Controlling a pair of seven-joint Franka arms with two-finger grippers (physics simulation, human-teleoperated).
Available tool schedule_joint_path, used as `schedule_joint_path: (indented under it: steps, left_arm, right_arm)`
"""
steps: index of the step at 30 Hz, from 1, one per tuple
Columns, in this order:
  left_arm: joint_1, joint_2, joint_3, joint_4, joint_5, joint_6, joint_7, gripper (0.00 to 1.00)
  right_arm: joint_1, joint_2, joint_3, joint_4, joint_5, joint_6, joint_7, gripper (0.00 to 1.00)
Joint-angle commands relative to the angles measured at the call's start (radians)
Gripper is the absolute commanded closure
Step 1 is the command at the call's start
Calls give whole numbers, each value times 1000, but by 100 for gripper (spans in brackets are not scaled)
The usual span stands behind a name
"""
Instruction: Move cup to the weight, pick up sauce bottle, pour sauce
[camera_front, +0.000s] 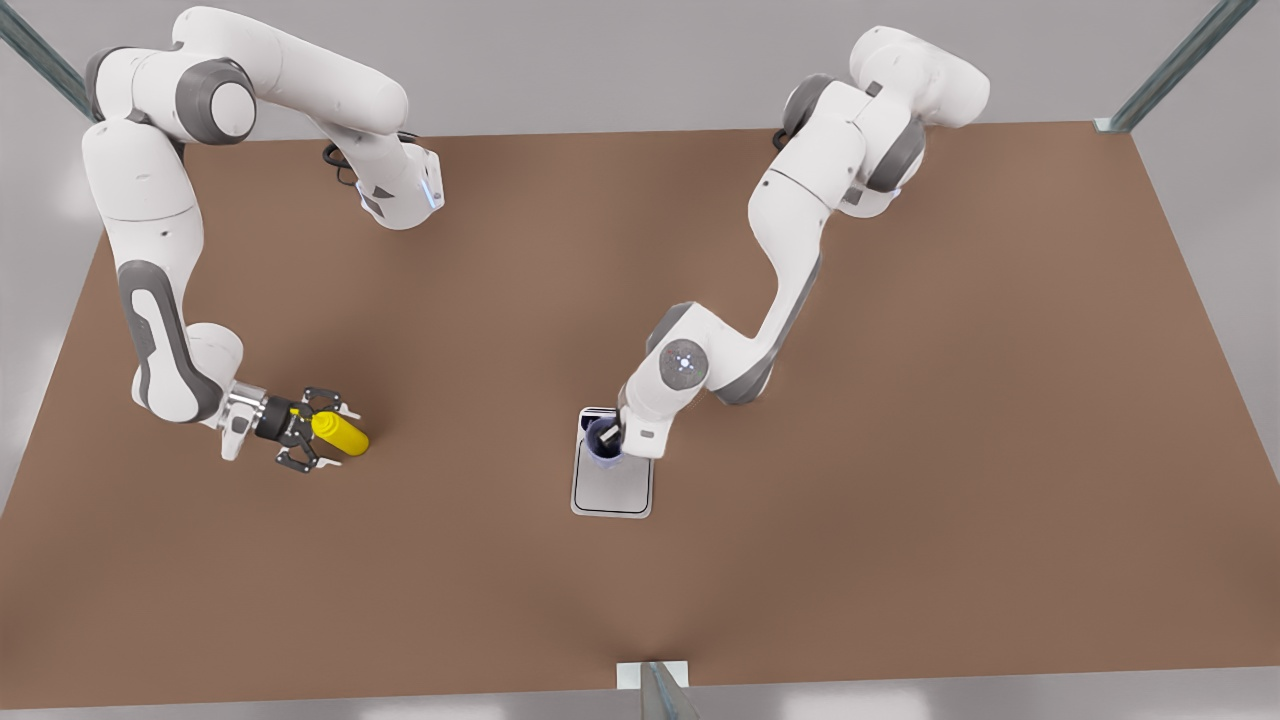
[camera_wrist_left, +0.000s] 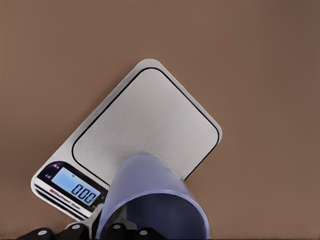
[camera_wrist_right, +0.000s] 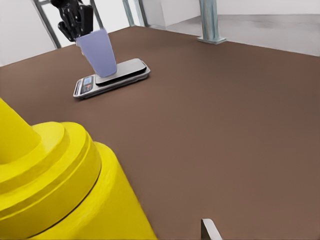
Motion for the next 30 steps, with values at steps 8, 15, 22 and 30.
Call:
schedule_joint_path:
  steps: [8,15,22,30]
  left_arm:
    - [2,-4,5,23,187,-20,-15,61]
    - [13,-8,7,33,189,-29,-15,61]
    - [13,-19,5,36,193,-72,-14,62]
    - [14,-47,10,38,192,-144,0,64]
  right_arm:
    - [3,1,0,5,2,0,2,25]
    - [8,3,0,8,8,0,3,31]
    - [8,3,0,8,9,0,3,43]
    - [5,5,0,21,9,-9,17,44]
